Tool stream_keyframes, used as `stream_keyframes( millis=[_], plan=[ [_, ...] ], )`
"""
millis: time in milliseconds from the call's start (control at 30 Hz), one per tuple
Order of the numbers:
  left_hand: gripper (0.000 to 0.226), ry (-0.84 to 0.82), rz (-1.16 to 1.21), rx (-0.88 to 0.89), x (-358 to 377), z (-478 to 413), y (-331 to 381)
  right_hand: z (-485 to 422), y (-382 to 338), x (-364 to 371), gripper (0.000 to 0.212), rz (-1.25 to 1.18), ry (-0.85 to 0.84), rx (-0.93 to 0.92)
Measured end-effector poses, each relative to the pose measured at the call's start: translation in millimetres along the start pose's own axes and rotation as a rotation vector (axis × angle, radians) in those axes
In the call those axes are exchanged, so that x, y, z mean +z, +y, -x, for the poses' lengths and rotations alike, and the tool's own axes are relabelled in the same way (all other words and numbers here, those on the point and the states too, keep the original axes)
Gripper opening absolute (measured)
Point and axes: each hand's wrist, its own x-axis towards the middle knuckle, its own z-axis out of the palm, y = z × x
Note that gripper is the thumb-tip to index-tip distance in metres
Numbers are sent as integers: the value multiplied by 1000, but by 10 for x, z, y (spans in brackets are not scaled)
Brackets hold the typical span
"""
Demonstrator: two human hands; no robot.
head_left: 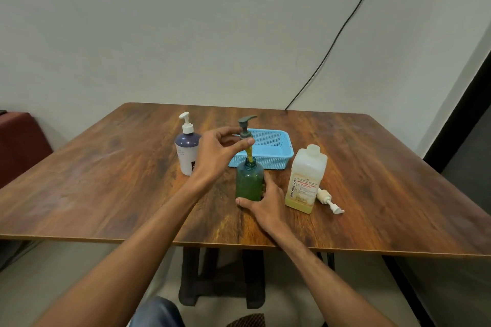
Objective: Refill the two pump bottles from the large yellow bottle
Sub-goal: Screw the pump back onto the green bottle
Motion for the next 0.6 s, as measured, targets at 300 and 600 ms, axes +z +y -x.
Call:
stream_keyframes(
  millis=[300,600],
  plan=[
    [38,-57,-145,7,111,96,-257,3,-13,-8,88,-42,-21,-7],
    [34,-186,-166,-18,86,123,-335,5,-14,-14,85,-47,-31,-11]
  ],
)
